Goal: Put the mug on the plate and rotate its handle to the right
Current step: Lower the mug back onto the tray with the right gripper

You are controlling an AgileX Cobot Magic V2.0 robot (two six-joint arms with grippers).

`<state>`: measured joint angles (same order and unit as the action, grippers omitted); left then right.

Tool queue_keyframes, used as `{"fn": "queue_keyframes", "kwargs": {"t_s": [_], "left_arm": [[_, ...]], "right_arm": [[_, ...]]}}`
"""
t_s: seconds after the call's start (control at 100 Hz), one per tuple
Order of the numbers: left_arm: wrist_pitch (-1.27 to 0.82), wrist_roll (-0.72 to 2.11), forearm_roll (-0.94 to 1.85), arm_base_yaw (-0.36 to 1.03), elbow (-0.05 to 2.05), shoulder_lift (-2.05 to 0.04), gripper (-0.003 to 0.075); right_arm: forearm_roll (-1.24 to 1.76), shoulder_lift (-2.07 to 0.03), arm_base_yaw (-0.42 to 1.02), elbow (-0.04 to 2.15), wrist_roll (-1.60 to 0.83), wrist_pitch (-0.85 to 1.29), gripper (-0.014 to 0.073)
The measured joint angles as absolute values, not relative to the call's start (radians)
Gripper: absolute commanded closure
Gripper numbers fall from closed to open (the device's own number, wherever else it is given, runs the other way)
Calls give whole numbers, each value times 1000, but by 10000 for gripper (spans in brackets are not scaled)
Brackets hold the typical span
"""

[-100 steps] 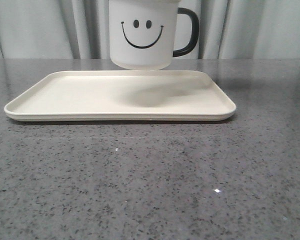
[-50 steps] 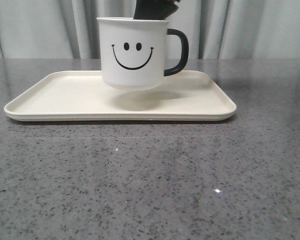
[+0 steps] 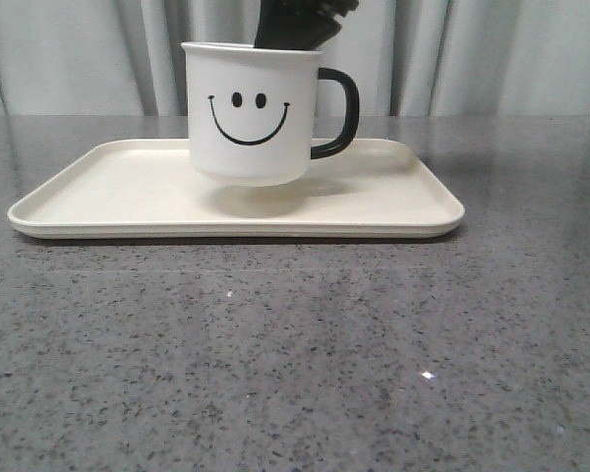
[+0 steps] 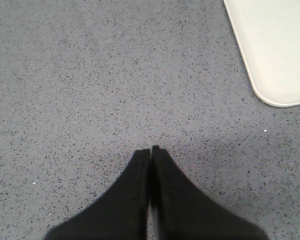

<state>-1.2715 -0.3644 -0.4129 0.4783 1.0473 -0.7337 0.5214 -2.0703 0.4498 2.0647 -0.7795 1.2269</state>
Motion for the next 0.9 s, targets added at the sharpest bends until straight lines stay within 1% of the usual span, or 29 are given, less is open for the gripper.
{"fn": "queue_keyframes", "kwargs": {"t_s": [0.9], "left_arm": [[-1271, -364, -413, 478, 1047, -734, 740]], "right_arm": [[529, -2115, 450, 2065, -776, 1231, 655]]}}
